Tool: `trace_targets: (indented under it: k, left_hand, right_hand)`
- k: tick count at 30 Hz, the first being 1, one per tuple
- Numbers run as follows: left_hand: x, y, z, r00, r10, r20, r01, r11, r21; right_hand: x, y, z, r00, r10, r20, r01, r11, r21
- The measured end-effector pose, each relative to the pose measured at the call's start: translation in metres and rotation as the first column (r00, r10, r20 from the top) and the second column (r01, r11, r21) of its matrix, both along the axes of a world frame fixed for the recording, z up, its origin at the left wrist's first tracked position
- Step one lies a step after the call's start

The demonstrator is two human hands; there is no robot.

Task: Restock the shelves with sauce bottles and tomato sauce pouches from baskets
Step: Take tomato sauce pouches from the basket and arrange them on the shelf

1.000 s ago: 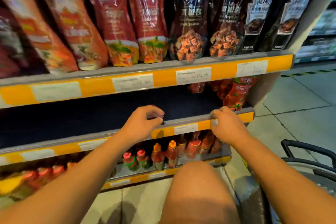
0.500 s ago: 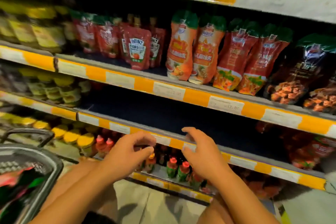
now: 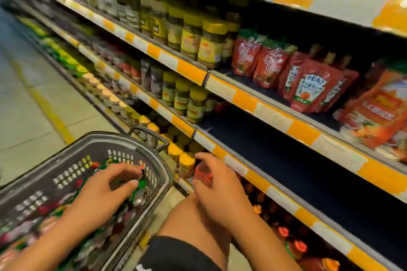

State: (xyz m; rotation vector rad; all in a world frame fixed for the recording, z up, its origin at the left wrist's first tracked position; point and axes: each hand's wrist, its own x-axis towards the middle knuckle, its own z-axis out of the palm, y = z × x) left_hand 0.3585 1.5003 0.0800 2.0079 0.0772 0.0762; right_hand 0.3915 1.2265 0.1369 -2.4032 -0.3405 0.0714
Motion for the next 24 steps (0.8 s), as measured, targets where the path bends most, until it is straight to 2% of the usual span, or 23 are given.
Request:
trace_targets:
  k: [5,9,12,14,16,20,24]
  left_hand:
    - [-0.038,0.067,-0.029,0.987,0.103,-0.121,-0.099,0.994,0.041]
    - [-0.058,0.113,-0.054,0.949,0.243,-0.199,-0.232,0.970,0.079]
    - [-0.068,0.139,-0.072,0.912,0.354,-0.208,-0.337,0.935,0.115]
    - [-0.073,0.149,-0.079,0.878,0.424,-0.221,-0.417,0.905,0.080]
    - [-0.078,0.158,-0.088,0.824,0.495,-0.274,-0.502,0.863,0.051]
    - [-0.090,0.172,-0.117,0.723,0.564,-0.400,-0.570,0.813,0.117]
    - [-0.095,0.169,-0.143,0.652,0.544,-0.528,-0.534,0.824,0.190]
  right_hand:
    - [0.016,0.091,-0.021,0.976,0.218,-0.022,-0.219,0.973,-0.068]
    - [0.019,0.154,-0.048,0.929,0.322,-0.185,-0.336,0.941,-0.050]
    - [0.014,0.191,-0.061,0.886,0.340,-0.314,-0.352,0.936,0.021]
    - [0.016,0.212,-0.070,0.854,0.362,-0.373,-0.364,0.929,0.067]
    - [0.027,0.232,-0.081,0.851,0.351,-0.391,-0.346,0.934,0.086]
    - [0.048,0.244,-0.110,0.887,0.261,-0.382,-0.238,0.965,0.106]
    - [0.058,0.222,-0.143,0.911,0.145,-0.387,-0.173,0.984,-0.038]
